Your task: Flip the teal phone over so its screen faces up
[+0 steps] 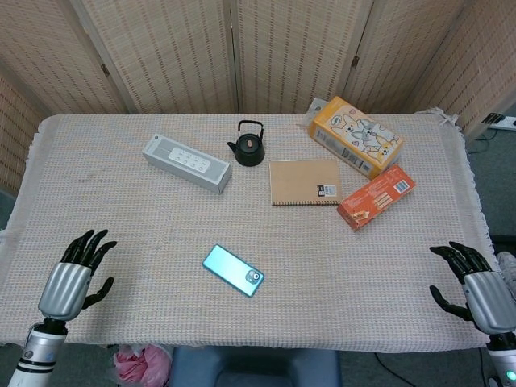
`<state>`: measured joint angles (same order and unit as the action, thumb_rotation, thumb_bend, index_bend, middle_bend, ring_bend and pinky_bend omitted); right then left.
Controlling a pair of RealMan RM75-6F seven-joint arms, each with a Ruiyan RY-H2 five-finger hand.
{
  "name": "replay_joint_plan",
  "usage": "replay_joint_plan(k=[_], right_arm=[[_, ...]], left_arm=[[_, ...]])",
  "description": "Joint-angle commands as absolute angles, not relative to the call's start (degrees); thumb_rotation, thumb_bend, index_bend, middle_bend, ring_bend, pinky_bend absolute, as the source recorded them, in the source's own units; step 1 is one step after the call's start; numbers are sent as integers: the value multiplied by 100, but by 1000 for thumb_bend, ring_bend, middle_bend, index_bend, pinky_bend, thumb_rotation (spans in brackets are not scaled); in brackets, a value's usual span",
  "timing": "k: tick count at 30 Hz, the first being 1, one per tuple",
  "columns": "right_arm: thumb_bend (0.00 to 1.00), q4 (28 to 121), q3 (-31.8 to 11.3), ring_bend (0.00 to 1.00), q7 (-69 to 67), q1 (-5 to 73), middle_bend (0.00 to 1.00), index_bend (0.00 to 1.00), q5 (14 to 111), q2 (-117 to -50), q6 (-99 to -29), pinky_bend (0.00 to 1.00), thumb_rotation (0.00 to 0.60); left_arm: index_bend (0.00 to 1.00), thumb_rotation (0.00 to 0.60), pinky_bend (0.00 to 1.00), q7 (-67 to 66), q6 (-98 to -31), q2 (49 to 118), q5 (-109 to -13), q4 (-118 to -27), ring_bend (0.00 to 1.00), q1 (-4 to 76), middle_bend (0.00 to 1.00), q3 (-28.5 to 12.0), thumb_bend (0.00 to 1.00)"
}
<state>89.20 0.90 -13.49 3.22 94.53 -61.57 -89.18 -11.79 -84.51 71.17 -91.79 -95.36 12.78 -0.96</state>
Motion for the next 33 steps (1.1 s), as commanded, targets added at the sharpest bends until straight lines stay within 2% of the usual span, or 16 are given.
replay_joint_plan(k=[1,10,16,26,33], right_arm=[[275,8932,90,144,-1336,327,230,204,9476,-6153,-8920,179,600],[275,8997,103,143,-1269,293,230,204,9485,-6128,-8943,179,600],[275,9041,103,144,-1217,277,230,204,9467,-6113,-8931,179,600],[275,9033,94,144,-1254,260,230,204,9445,-6061,-8932,179,600],[275,8988,90,143,-1335,277,230,204,9450,-6064,-8899,179,600]], left_arm=[[220,600,157,-1029,-7947,7117,-9562,-9595,67,1770,101,-200,362],[253,600,157,-1162,-6416,7319,-9934,-9597,85,3005,100,-380,363],[197,600,157,-1435,-5262,7423,-9602,-9787,68,3717,91,-495,362],[161,600,157,-2797,-4324,8062,-8582,-9821,29,4312,41,-695,359],[167,600,157,-3553,-3963,8407,-7676,-9799,24,4676,37,-754,359]])
